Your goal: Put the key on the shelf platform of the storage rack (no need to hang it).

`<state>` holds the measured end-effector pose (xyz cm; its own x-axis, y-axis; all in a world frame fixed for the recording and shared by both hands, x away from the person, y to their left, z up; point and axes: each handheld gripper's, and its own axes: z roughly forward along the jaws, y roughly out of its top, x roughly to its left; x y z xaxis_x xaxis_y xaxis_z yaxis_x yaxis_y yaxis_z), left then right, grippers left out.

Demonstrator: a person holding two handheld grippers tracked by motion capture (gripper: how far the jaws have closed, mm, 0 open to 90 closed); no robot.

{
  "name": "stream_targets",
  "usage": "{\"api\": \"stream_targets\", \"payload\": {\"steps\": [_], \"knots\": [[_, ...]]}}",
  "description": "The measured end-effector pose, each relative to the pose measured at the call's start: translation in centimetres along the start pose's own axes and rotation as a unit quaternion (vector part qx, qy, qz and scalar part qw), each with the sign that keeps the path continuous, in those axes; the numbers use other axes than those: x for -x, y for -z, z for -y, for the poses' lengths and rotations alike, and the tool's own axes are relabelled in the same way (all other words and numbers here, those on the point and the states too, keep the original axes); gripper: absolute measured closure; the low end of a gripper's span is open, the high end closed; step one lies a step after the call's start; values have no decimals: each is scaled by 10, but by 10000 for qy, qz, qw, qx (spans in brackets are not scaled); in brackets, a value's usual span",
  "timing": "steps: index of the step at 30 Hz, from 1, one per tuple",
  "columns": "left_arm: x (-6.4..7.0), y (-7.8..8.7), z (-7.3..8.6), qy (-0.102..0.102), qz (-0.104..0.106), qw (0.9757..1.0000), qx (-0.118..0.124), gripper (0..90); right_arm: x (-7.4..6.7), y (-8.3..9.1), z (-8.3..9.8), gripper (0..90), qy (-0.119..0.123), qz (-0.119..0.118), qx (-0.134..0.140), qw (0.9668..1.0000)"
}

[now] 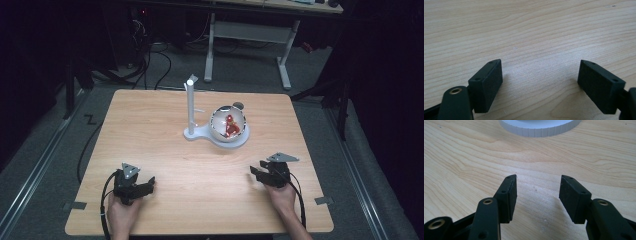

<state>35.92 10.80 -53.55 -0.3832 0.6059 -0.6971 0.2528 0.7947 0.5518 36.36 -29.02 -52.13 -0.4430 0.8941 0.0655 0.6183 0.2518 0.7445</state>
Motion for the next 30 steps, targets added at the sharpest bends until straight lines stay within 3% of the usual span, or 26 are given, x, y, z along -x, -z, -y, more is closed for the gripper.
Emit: {"api": "stream_targets", "payload": {"steps": [8, 16, 19, 30], "knots": [[0, 0, 0, -11, 5, 10000, -2, 203, -5, -7, 2, 466, 219, 134, -166, 9995], [0, 0, 0, -1, 2, 10000, -1, 203, -6, -9, 3, 416, 223, 72, -155, 9996], [-1, 0, 0, -41, 12, 10000, -9, 203, -8, -10, 4, 389, 393, 173, -158, 9990], [-1, 0, 0, -48, 20, 10000, -10, 203, -7, -10, 5, 349, 374, 208, -170, 9989]]}}
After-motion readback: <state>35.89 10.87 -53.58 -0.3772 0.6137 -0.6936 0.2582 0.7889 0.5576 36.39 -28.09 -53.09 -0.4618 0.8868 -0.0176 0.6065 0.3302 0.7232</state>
